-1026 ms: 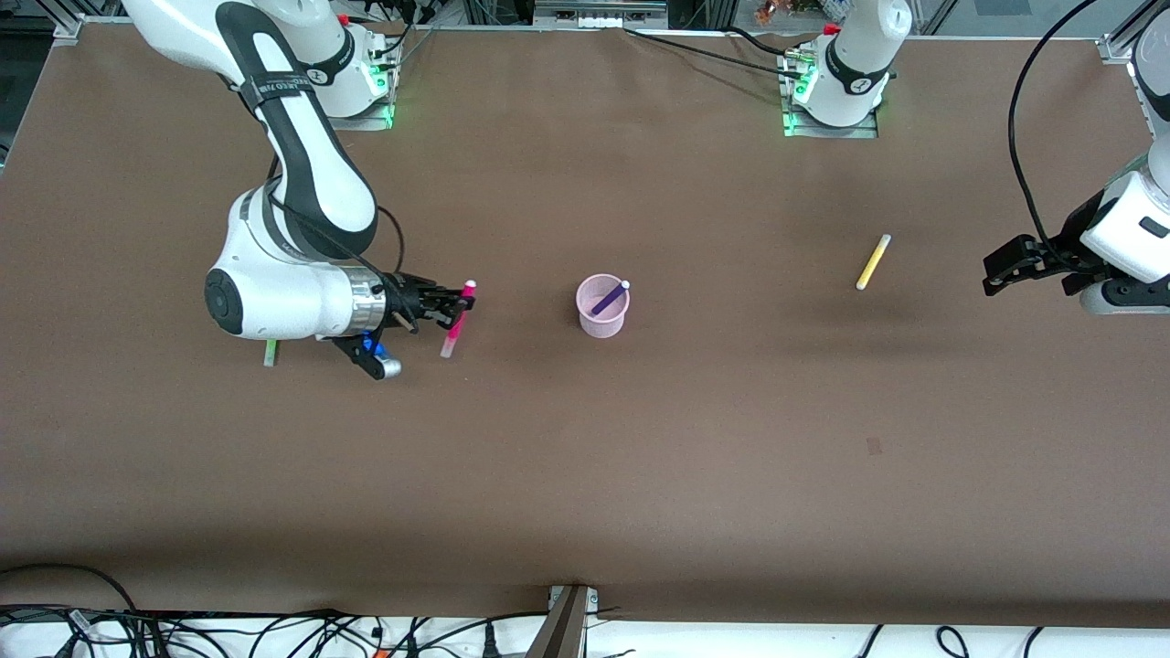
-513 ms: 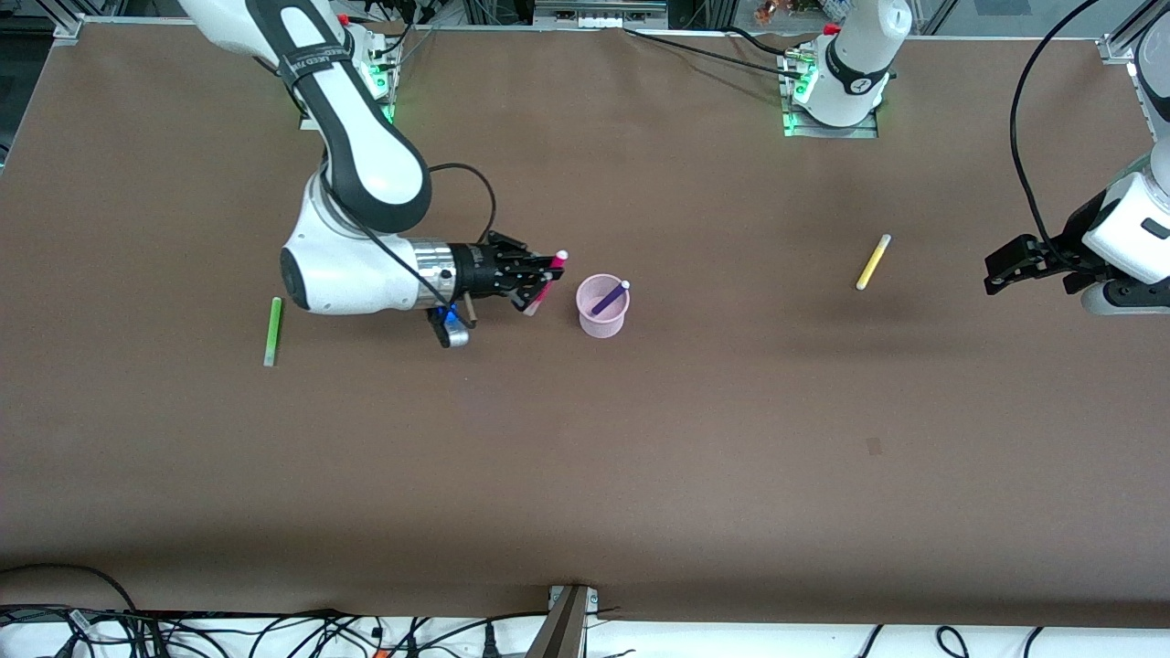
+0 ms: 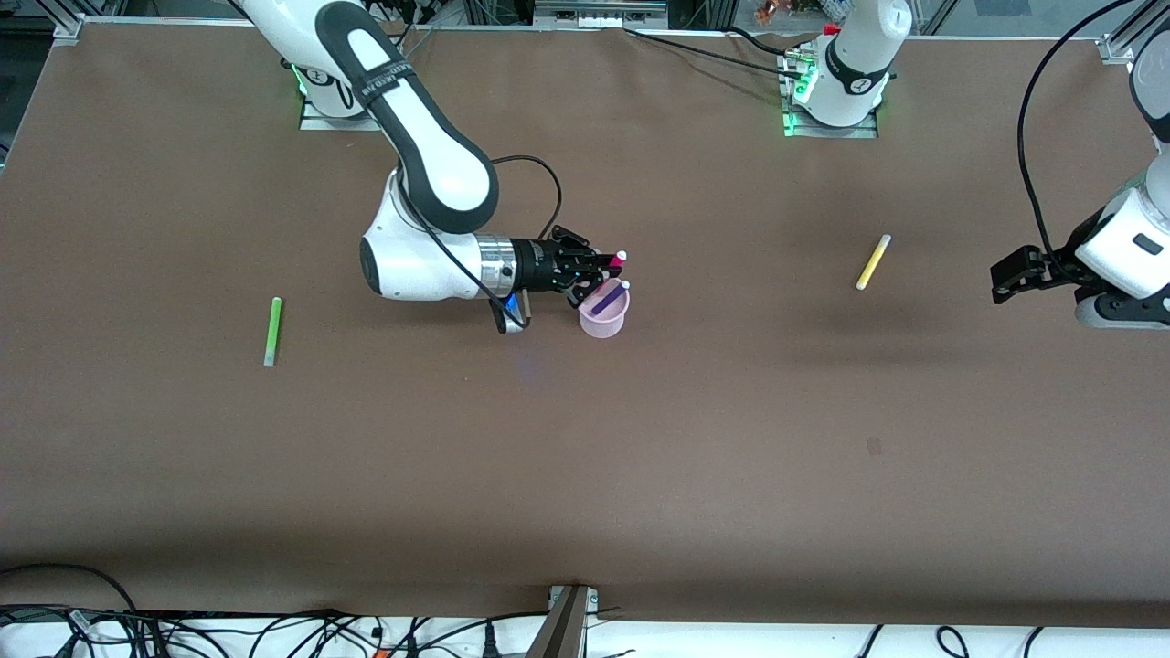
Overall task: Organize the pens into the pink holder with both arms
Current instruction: 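Carry the pink marker with the right gripper over the pink holder, then lower the pink marker into the holder and open the right gripper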
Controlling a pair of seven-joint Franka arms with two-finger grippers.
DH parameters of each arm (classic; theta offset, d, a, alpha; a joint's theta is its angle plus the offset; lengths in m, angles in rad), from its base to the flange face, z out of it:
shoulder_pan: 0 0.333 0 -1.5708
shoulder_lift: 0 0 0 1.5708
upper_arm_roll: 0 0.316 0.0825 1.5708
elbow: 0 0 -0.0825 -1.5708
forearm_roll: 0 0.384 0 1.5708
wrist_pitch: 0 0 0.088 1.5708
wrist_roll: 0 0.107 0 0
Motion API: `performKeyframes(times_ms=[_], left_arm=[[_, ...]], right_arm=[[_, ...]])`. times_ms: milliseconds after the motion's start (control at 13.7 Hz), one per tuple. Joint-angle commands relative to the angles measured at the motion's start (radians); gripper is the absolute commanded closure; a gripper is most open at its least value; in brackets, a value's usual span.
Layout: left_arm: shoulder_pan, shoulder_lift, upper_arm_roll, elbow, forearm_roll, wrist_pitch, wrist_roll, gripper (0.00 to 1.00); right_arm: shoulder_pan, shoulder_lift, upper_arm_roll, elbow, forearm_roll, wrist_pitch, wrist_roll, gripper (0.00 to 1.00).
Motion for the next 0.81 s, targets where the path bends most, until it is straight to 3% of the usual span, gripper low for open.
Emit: performKeyframes(times_ms=[0, 440, 586, 733], left_arm=[[0.011, 0.029, -0.001, 0.043, 0.002, -0.017, 0.033, 0.0], [-0.003, 0.022, -0.015, 0.057, -0.033, -0.019, 0.011, 0.0], [-0.005, 0.014, -0.046, 0.159, -0.033, -0.103, -0.012, 0.0], [-0.005, 0.011, -0.05, 0.193, -0.033, -0.172, -0.01, 0.0]], right_arm=[[0.011, 0.041, -0.003, 0.052, 0.024, 0.006, 0.011, 1.0], [0.023, 0.052, -0.003, 0.052, 0.076, 0.008, -0.004, 1.0], [0.034, 0.054, -0.003, 0.05, 0.081, 0.008, -0.004, 1.0], [0.038, 0.068, -0.003, 0.05, 0.081, 0.014, -0.005, 1.0]])
